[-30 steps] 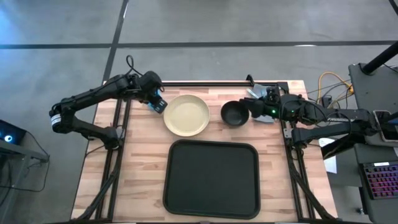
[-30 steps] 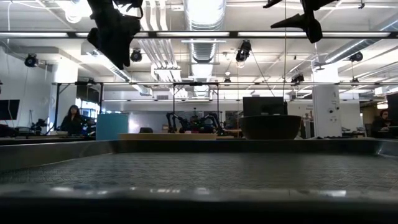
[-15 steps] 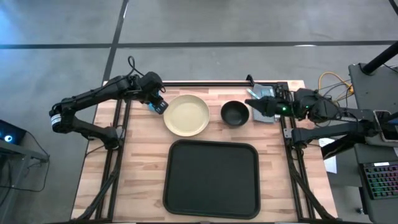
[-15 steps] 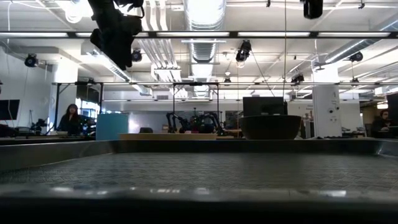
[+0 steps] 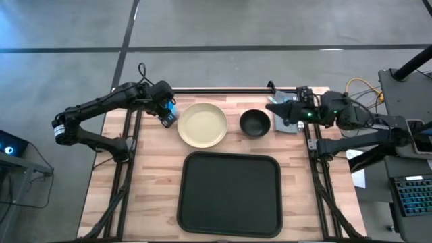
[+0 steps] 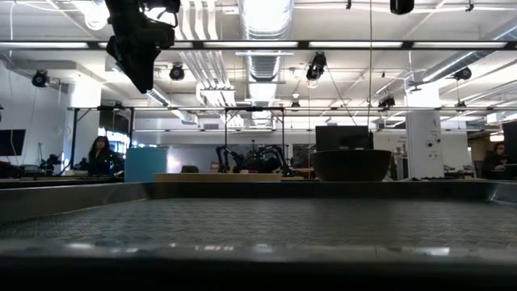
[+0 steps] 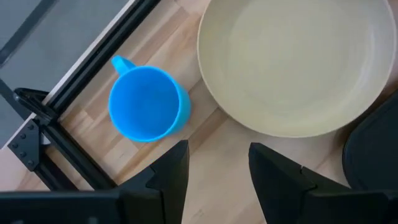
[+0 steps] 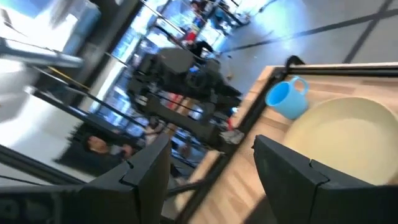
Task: Set up tray
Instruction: Put the blue mug on the black serving tray
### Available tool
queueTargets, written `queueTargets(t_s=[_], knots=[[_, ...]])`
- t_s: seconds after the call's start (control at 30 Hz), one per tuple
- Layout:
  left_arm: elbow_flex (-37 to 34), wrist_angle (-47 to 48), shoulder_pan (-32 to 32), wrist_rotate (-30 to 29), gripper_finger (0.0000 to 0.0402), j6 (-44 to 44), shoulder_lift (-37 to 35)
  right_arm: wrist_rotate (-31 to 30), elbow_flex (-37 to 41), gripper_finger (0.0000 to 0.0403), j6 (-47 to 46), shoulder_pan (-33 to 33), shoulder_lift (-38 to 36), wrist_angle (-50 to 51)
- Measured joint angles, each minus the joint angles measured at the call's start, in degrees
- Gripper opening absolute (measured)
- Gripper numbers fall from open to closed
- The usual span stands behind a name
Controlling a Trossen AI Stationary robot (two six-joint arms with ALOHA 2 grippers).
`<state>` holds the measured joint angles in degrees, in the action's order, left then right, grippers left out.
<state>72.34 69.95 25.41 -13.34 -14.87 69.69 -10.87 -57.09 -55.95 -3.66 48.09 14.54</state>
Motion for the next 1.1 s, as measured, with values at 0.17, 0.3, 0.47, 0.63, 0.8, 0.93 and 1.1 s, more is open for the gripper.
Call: queueTargets(t_s=[0.17, 0.3, 0.47, 0.63, 0.8, 0.93, 1.1], knots=[[-1.23, -0.41, -0.38, -0.02, 0.0148, 2.63, 0.02, 0.42, 0.81, 0.0214, 1.71, 0.02, 3.75, 3.19], [-3.66, -2.88, -0.68, 0.30, 0.0148, 4.60, 0.42, 2.09, 0.98, 0.0215, 4.05, 0.02, 7.28, 5.54], [-8.43, -5.44, -0.66, 0.20, 0.0148, 4.22, 0.41, 2.38, 1.02, 0.0215, 5.57, 0.02, 11.93, 7.21], [-12.39, -5.38, -0.63, 0.20, 0.0148, 3.75, 0.41, 2.38, 1.04, 0.0215, 6.50, 0.02, 15.63, 7.42], [-13.32, -6.31, -0.61, -0.18, 0.0148, 8.19, 0.42, 2.38, 1.04, 0.0215, 8.47, -0.11, 18.40, 7.57], [-11.82, -6.79, 0.51, -0.44, 0.0148, 8.55, 0.42, 2.40, 1.04, 0.0215, 8.51, -1.07, 19.83, 7.64], [-10.56, -6.98, 3.54, -0.46, 0.0148, 8.55, 0.42, 2.50, 0.23, 0.0215, 8.68, -2.05, 20.66, 7.72]])
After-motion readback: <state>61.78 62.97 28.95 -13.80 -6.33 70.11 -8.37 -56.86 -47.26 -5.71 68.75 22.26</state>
